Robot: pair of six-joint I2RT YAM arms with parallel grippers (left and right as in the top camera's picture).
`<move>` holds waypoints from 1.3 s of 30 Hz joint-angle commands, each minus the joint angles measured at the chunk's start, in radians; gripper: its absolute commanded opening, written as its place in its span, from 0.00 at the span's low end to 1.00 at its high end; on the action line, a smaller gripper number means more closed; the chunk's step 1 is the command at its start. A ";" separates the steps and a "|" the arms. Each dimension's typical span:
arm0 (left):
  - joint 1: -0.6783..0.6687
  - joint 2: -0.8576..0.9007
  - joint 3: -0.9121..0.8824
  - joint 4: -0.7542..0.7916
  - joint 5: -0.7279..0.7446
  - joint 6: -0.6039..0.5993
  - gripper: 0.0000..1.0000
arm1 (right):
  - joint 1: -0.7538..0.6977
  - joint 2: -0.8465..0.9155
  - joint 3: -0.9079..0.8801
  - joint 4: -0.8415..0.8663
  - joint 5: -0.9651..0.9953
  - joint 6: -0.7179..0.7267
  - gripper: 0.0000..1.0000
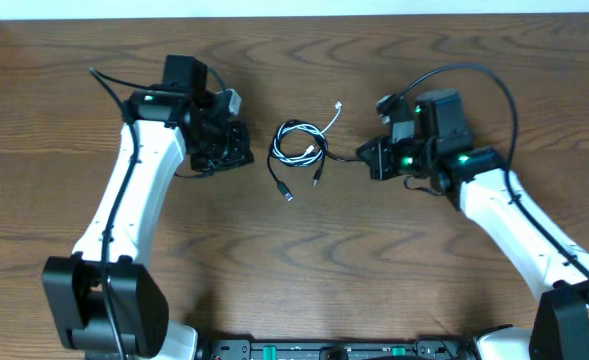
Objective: Untangle cables
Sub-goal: 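Move both grippers down to either side of the cable bundle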
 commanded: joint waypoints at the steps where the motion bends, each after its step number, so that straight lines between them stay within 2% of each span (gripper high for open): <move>1: -0.023 0.036 -0.005 0.010 -0.012 0.002 0.08 | 0.044 0.001 -0.047 0.071 0.009 0.040 0.22; 2: -0.031 0.049 -0.005 0.016 -0.013 0.002 0.08 | 0.060 0.001 -0.064 0.100 0.039 0.058 0.32; 5: -0.040 0.066 -0.005 0.033 -0.012 0.001 0.09 | 0.092 0.001 -0.094 0.142 0.132 0.100 0.47; 6: -0.042 0.072 -0.005 0.043 -0.012 -0.005 0.22 | 0.106 0.001 -0.106 0.161 0.173 0.113 0.52; 8: -0.043 0.079 -0.005 0.069 -0.013 -0.034 0.39 | 0.124 0.001 -0.117 0.193 0.236 0.124 0.58; 9: -0.043 0.081 -0.005 0.087 -0.013 -0.050 0.42 | 0.133 0.001 -0.119 0.205 0.269 0.132 0.61; 14: -0.043 0.081 -0.005 0.173 -0.022 -0.054 0.48 | 0.154 0.010 -0.119 0.260 0.359 0.161 0.62; 18: -0.043 0.082 -0.005 0.192 -0.101 -0.116 0.50 | 0.154 0.071 -0.119 0.322 0.375 0.224 0.66; 22: -0.043 0.082 -0.005 0.196 -0.136 -0.127 0.51 | 0.159 0.182 -0.119 0.404 0.374 0.249 0.75; 24: -0.043 0.082 -0.005 0.196 -0.141 -0.129 0.54 | 0.159 0.261 -0.119 0.461 0.370 0.298 0.83; 26: -0.043 0.082 -0.005 0.200 -0.141 -0.129 0.54 | 0.162 0.329 -0.119 0.518 0.365 0.315 0.85; 30: -0.043 0.084 -0.005 0.222 -0.141 -0.129 0.55 | 0.163 0.420 -0.119 0.635 0.343 0.315 0.76; 33: -0.043 0.085 -0.005 0.220 -0.141 -0.129 0.55 | 0.163 0.425 -0.119 0.648 0.323 0.315 0.72; 34: -0.043 0.085 -0.005 0.220 -0.141 -0.129 0.55 | 0.164 0.425 -0.119 0.649 0.318 0.315 0.65; 35: -0.043 0.086 -0.005 0.220 -0.141 -0.129 0.55 | 0.163 0.425 -0.119 0.650 0.304 0.314 0.47; 36: -0.043 0.088 -0.005 0.218 -0.141 -0.129 0.55 | 0.163 0.425 -0.119 0.653 0.279 0.314 0.23; 37: -0.043 0.090 -0.005 0.217 -0.141 -0.129 0.55 | 0.163 0.425 -0.119 0.656 0.256 0.314 0.14; 39: -0.043 0.097 -0.005 0.216 -0.141 -0.129 0.55 | 0.162 0.425 -0.119 0.658 0.205 0.314 0.11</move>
